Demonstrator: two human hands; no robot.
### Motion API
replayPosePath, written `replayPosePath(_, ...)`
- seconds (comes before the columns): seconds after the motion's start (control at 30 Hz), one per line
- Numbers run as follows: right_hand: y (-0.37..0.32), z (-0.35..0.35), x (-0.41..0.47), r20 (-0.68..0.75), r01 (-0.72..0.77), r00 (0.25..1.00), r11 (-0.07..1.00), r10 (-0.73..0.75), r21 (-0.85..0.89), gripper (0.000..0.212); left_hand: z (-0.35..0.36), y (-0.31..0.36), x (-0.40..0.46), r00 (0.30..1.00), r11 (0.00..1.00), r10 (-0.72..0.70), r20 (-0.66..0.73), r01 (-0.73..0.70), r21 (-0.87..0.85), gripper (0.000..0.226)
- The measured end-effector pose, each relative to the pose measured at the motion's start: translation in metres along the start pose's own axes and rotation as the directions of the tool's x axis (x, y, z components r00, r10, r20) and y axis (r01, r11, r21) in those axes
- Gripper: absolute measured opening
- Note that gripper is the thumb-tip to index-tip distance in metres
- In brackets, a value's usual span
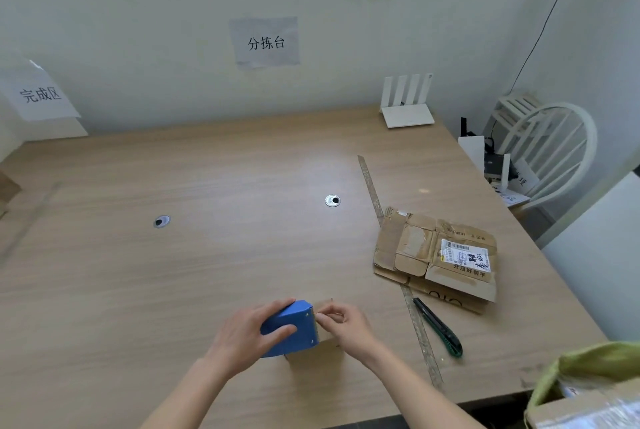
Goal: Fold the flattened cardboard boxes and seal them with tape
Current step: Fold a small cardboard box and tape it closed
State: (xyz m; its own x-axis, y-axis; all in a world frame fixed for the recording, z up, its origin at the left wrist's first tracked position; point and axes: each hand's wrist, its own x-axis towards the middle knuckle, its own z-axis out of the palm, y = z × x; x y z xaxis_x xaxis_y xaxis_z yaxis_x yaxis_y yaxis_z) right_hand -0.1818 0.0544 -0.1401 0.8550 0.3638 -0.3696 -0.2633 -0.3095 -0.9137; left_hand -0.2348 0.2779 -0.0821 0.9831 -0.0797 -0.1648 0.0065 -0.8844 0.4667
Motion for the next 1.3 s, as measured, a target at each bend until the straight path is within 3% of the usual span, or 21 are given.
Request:
replayPosePath(0.1,0.006,-0.001,0.004,-0.112,-0.096,0.991,0.985,0.080,-0.145,0.014,0.005,-0.007,-0.002,0.999,0.991,-0.051,0.010,0.049,0.124,0.057)
replayPosePath(0.2,0.017,-0.008,0.004,-0.188,-0.160,0.971,0.985,0.147,-0.058,0.014,0.007,-0.018,-0.001,0.995,0.959,-0.095,-0.001,0.092,0.268,0.073)
replayPosePath(0.33,0.020,-0.008,0.000,-0.224,-0.231,0.945,0.971,0.240,0.067,0.017,0.009,-0.008,0.008,0.992,0.949,-0.127,0.024,0.115,0.293,0.056)
replayPosePath(0.47,0.026,-0.013,0.000,-0.249,-0.242,0.939,0.970,0.236,0.008,0.018,0.019,-0.003,0.008,0.991,0.956,-0.129,0.028,0.116,0.270,0.061)
replayPosePath(0.67,0.026,-0.012,0.000,-0.126,-0.111,0.988,0.978,0.090,-0.175,0.017,0.010,-0.013,-0.001,0.980,0.964,-0.194,-0.038,0.198,0.179,0.047)
replayPosePath(0.87,0.025,0.009,0.011,-0.052,-0.061,0.998,0.940,0.046,-0.336,0.019,0.007,-0.018,-0.007,0.972,0.956,-0.230,-0.038,0.233,0.177,0.041)
replayPosePath(0.97,0.027,0.015,0.014,-0.058,-0.076,0.997,0.937,0.059,-0.342,0.019,0.012,-0.021,-0.017,0.970,0.949,-0.243,0.000,0.237,0.209,0.037)
replayPosePath(1.17,0.027,0.015,0.015,-0.101,-0.081,0.994,0.944,0.051,-0.320,0.019,0.021,-0.038,-0.031,0.953,0.947,-0.304,-0.019,0.304,0.107,0.037)
replayPosePath(1.3,0.027,0.020,0.013,-0.051,-0.068,0.997,0.933,0.053,-0.354,0.020,0.024,-0.045,-0.041,0.937,0.934,-0.350,0.023,0.346,0.091,0.027)
